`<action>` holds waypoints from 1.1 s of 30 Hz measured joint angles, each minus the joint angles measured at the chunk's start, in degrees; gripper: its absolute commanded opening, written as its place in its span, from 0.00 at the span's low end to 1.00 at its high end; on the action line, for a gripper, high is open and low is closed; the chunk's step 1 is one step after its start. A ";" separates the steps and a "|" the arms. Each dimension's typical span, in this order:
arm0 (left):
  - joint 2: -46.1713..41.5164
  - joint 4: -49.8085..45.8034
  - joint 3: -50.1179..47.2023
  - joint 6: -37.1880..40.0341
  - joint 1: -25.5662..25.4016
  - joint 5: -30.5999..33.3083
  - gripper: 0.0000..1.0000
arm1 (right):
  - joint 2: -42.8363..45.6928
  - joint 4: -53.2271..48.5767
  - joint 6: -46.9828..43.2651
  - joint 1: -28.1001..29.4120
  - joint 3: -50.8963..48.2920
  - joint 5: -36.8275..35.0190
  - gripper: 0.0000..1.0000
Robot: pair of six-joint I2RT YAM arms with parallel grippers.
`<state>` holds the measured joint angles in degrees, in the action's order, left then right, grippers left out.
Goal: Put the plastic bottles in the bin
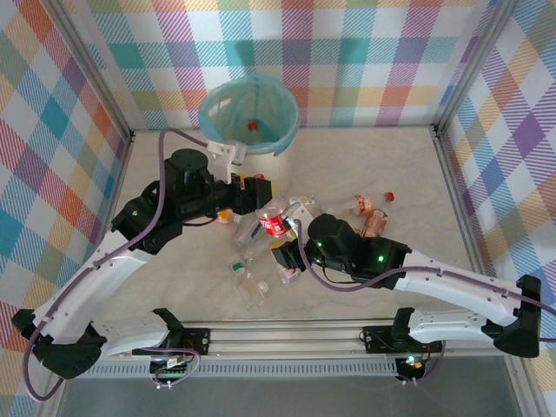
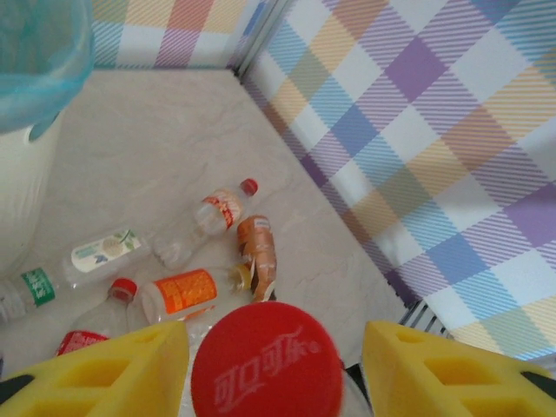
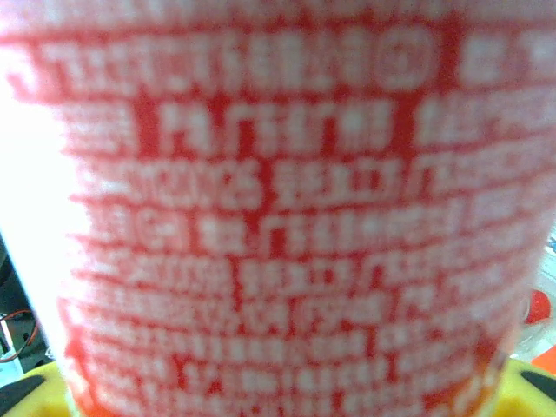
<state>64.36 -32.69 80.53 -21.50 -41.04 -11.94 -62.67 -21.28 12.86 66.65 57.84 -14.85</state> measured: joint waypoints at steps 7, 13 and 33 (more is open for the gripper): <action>-0.57 0.28 -0.85 -1.40 -0.02 -0.11 0.16 | -0.59 1.31 0.85 0.00 0.00 2.38 0.54; -2.38 -0.39 -1.05 -1.86 -0.02 1.51 0.00 | 0.20 4.59 1.27 0.00 -1.49 3.67 0.68; -10.16 -4.87 2.58 0.11 0.11 19.65 0.00 | -7.48 7.50 -7.04 -0.11 10.23 2.97 0.98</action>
<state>54.19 -37.56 83.11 -21.39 -40.93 7.70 -70.15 -13.78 5.82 66.54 68.07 -11.88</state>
